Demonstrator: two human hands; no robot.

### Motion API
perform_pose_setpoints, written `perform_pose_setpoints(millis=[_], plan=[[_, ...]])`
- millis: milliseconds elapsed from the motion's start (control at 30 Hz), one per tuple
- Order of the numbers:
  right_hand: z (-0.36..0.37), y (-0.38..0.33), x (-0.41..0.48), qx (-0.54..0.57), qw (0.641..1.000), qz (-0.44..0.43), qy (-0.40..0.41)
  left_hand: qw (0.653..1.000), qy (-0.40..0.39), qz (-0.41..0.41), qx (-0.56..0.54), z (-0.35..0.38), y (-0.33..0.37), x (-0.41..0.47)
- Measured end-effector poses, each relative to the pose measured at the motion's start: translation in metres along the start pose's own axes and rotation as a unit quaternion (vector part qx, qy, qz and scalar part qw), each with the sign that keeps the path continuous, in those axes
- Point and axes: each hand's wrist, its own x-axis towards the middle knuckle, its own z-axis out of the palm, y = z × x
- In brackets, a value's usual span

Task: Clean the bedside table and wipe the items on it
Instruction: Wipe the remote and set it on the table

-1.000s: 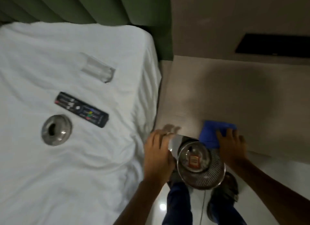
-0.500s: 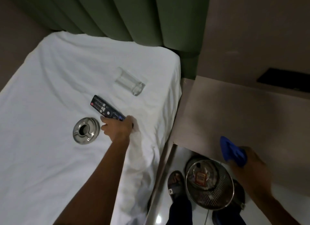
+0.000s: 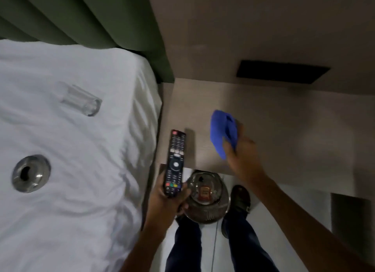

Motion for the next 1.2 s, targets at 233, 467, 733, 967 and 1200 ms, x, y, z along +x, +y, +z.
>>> perform_pose_setpoints(millis=[233, 467, 733, 967, 1200], plan=[[-0.012, 0.032, 0.02, -0.154, 0.969, 0.037, -0.189, 0.984, -0.084, -0.018, 0.159, 0.093, -0.005, 0.018], [-0.026, 0.063, -0.017, -0.116, 0.973, 0.024, -0.196, 0.986, -0.08, -0.146, 0.018, 0.156, 0.016, 0.065], [-0.05, 0.107, -0.043, -0.115, 0.982, 0.058, -0.137, 0.954, -0.144, -0.229, -0.132, 0.238, 0.006, 0.108], [-0.073, 0.147, -0.051, -0.124, 0.982, 0.099, -0.107, 0.974, -0.13, -0.183, -0.016, 0.264, -0.033, 0.135], [-0.091, 0.168, -0.05, -0.072, 0.987, 0.122, -0.077, 0.982, -0.047, -0.13, 0.127, 0.277, -0.046, 0.14]])
